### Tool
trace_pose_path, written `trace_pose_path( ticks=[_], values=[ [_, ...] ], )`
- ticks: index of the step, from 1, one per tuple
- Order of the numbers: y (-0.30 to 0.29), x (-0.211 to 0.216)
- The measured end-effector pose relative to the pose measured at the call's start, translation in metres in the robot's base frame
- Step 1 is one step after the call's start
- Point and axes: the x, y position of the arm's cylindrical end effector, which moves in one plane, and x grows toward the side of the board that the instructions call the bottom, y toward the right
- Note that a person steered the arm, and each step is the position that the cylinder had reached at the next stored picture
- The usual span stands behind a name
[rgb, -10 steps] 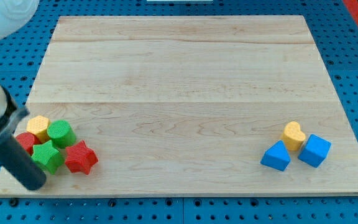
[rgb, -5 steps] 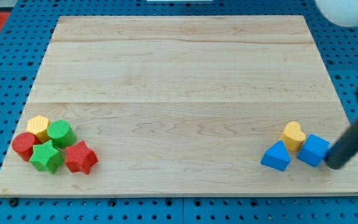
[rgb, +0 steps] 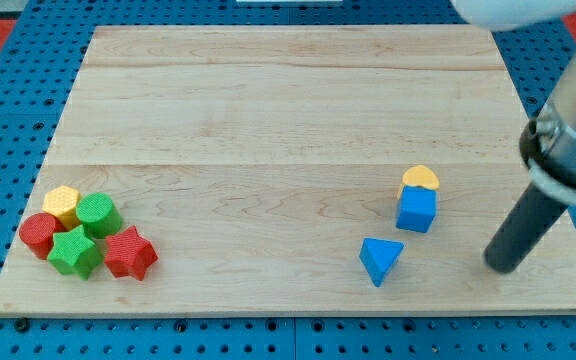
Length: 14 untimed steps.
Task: Move the blue tringle towards the group of blocks
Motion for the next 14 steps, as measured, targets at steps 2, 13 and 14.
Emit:
trace_pose_path(
  ticks=[2, 13, 14],
  values=[
    [-0.172, -0.026],
    [-0.23, -0.046],
    [-0.216, -0.028]
  ],
)
